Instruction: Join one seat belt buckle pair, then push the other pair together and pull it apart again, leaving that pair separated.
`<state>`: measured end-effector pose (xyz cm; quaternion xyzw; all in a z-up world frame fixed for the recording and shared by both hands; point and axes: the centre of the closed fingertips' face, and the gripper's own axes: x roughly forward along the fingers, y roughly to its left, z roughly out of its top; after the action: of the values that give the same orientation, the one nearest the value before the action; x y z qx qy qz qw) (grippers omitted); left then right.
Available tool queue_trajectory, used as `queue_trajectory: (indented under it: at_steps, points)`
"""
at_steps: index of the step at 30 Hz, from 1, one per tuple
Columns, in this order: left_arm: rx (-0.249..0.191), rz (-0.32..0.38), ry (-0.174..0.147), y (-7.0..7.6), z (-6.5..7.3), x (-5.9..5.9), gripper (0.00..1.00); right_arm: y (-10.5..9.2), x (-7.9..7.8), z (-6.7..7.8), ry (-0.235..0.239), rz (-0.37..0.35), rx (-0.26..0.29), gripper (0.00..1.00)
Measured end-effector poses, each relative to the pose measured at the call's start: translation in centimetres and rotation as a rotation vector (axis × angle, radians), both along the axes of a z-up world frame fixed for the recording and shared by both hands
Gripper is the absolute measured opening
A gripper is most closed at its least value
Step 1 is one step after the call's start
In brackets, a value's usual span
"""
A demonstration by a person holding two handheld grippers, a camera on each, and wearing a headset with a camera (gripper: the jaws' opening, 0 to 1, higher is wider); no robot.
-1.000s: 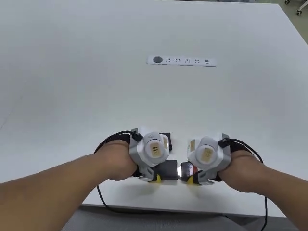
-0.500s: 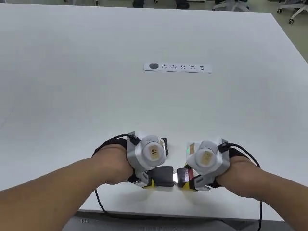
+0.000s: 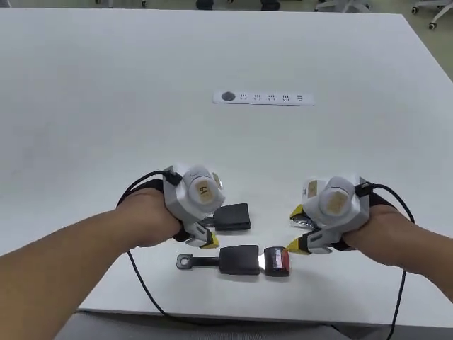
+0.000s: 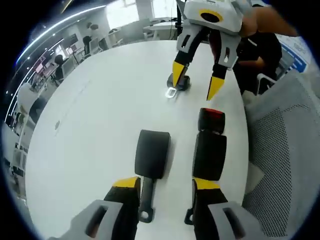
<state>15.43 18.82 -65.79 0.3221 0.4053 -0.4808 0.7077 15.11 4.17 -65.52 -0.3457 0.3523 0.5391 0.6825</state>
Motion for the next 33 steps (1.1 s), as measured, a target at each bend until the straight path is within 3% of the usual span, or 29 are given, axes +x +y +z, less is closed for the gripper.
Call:
queue_trajectory:
  at_steps: [5, 9, 13, 17, 21, 24, 25, 27, 33]
  points:
    - [0.009, -0.009, 0.011, -0.7, -0.4, 0.3, 0.43, -2.5, 1.7, -0.4, -0.007, -0.039, -0.027, 0.37]
    - [0.023, -0.027, 0.015, -0.9, -1.2, 1.3, 0.43, -4.3, 2.6, -0.5, -0.01, -0.073, -0.053, 0.38]
    - [0.042, -0.053, 0.016, -1.1, -1.4, 2.2, 0.45, -5.6, 3.5, -1.7, 0.0, -0.084, -0.073, 0.38]
    - [0.05, -0.067, 0.026, -1.4, -2.2, 2.8, 0.45, -6.2, 3.7, -2.3, 0.01, -0.079, -0.094, 0.38]
    - [0.061, -0.096, 0.055, -1.8, -3.1, 2.8, 0.46, -6.6, 3.9, -3.3, 0.038, -0.073, -0.112, 0.38]
    - [0.083, -0.121, 0.058, -1.9, -3.7, 2.8, 0.43, -6.5, 3.5, -3.9, 0.053, -0.045, -0.129, 0.35]
    - [0.048, -0.102, 0.069, -2.3, -3.3, 3.1, 0.4, -6.3, 3.5, -3.9, 0.048, -0.027, -0.122, 0.35]
    - [0.049, -0.121, 0.091, -2.4, -3.4, 2.6, 0.34, -6.3, 3.6, -4.0, 0.06, -0.03, -0.12, 0.34]
    - [0.046, -0.15, 0.084, -2.4, -3.6, 2.6, 0.33, -6.1, 3.4, -4.0, 0.064, -0.014, -0.126, 0.34]
